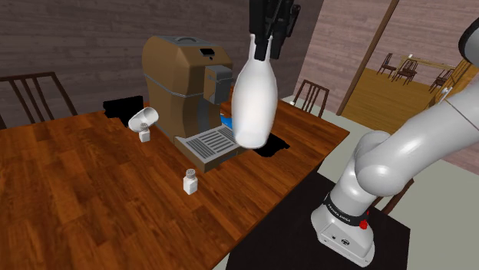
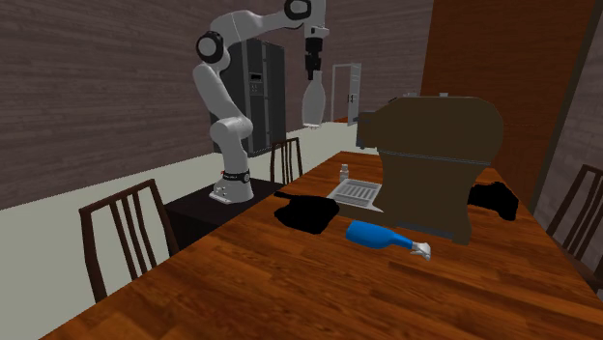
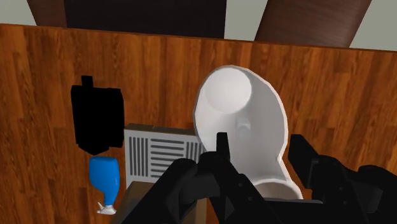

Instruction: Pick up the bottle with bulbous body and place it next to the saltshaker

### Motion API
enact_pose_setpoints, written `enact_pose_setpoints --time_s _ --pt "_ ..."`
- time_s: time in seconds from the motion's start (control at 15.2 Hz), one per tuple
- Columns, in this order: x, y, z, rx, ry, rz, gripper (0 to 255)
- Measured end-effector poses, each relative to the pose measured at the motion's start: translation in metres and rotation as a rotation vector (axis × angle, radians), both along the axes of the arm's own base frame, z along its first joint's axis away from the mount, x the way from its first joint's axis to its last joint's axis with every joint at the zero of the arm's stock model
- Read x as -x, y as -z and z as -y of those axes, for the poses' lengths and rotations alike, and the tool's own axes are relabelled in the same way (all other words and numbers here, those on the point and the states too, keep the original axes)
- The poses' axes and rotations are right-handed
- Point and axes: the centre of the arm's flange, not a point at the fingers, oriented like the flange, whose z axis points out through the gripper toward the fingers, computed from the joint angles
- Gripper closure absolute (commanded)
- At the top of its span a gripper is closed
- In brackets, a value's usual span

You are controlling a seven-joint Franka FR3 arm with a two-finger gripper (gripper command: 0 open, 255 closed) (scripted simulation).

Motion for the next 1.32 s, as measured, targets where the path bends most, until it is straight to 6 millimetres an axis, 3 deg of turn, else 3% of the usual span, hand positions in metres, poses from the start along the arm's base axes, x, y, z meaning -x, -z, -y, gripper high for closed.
enact_pose_setpoints --time_s 1.32 --pt "0.0 0.108 -0.002 0.0 0.0 0.0 255"
